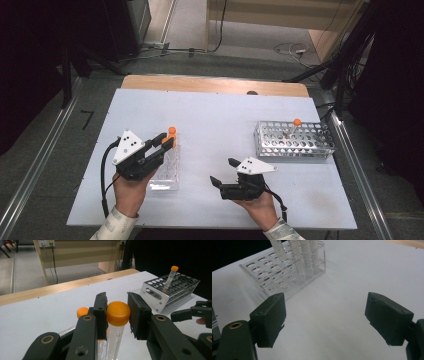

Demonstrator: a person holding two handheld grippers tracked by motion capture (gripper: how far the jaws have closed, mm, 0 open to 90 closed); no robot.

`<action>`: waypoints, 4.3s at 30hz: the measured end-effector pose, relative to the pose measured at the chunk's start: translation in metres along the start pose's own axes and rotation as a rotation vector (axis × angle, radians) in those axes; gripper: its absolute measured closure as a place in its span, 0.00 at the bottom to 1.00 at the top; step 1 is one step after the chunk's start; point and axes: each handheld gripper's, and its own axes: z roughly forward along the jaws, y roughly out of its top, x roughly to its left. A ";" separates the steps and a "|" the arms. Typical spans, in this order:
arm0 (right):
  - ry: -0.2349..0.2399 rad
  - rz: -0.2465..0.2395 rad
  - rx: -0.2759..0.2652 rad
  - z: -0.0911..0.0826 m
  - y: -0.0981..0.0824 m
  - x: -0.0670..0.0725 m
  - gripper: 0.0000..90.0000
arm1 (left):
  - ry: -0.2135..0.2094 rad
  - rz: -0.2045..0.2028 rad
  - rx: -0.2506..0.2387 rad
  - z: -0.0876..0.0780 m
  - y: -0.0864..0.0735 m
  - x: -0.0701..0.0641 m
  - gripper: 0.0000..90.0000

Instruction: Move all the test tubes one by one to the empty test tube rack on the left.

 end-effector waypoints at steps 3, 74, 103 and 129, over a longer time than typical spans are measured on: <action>-0.002 0.000 0.000 0.000 0.000 0.000 0.18 | 0.008 0.004 0.003 0.001 -0.002 0.001 0.78; -0.516 0.205 -0.105 -0.075 -0.001 -0.133 0.26 | 0.027 0.018 0.076 0.004 -0.033 -0.020 0.17; -0.618 0.254 -0.107 -0.053 -0.013 -0.193 0.69 | 0.048 0.000 0.081 0.004 -0.037 -0.015 0.16; -0.625 0.201 -0.195 -0.075 0.005 -0.184 0.80 | 0.049 -0.006 0.083 0.005 -0.037 -0.014 0.13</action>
